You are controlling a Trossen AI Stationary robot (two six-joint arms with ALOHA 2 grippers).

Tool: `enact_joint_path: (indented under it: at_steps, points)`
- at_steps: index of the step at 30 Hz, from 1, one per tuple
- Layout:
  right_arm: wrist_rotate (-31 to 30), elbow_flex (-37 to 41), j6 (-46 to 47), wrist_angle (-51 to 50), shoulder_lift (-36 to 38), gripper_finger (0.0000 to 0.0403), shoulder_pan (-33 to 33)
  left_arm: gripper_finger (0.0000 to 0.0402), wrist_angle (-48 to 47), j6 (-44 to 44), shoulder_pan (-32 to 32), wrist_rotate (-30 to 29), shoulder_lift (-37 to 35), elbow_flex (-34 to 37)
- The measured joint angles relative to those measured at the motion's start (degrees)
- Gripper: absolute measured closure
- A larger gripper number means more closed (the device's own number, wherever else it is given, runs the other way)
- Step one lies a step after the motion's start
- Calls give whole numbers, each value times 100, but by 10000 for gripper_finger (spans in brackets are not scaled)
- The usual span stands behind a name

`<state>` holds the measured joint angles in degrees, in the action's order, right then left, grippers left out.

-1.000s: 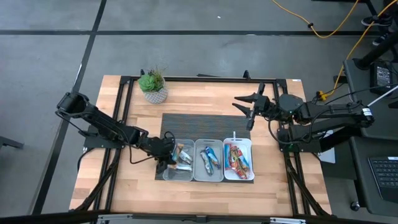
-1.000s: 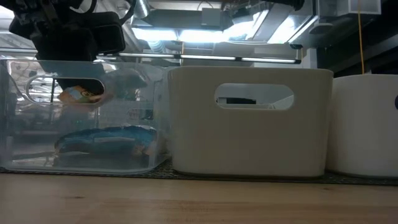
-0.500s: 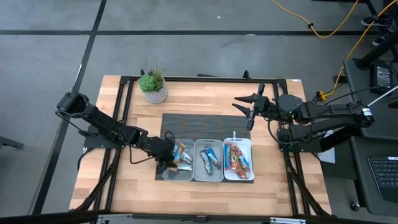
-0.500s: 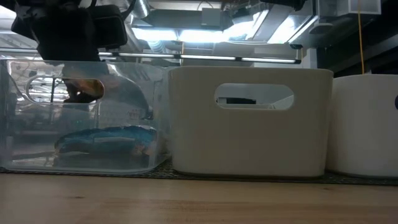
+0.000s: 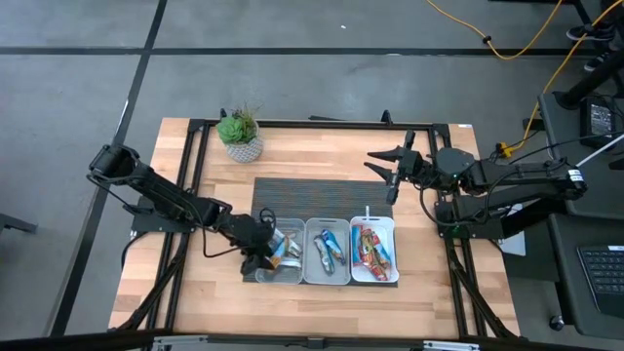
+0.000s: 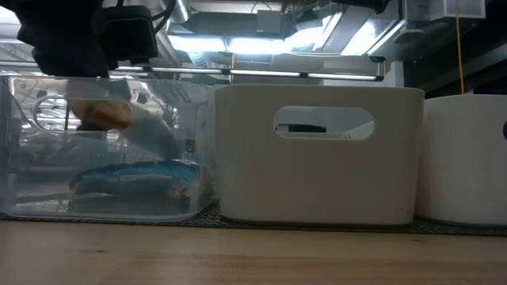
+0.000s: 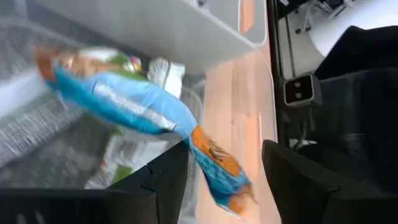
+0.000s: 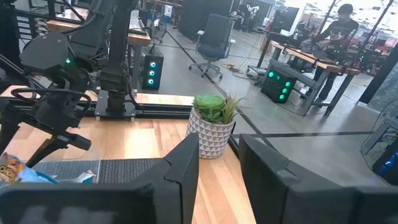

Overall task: Pick and place Granola Bars by type
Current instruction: Put the yellow granola bar into the transparent bin, then return to Home Position

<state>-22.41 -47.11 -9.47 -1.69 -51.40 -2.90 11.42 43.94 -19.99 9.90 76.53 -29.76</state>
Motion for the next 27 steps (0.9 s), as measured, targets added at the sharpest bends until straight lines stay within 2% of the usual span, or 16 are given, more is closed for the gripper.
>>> enact_joint_path:
  at_steps: [6,19,27]
  points:
    - [0,0,-4,2,0,286,0,195,-179,234,4,510,0,-2]
    - [0,0,-4,0,0,286,-2,190,-68,29,577,954,-15,-2]
    - [60,2,19,-4,-217,286,-2,190,527,199,1203,821,-17,-4]
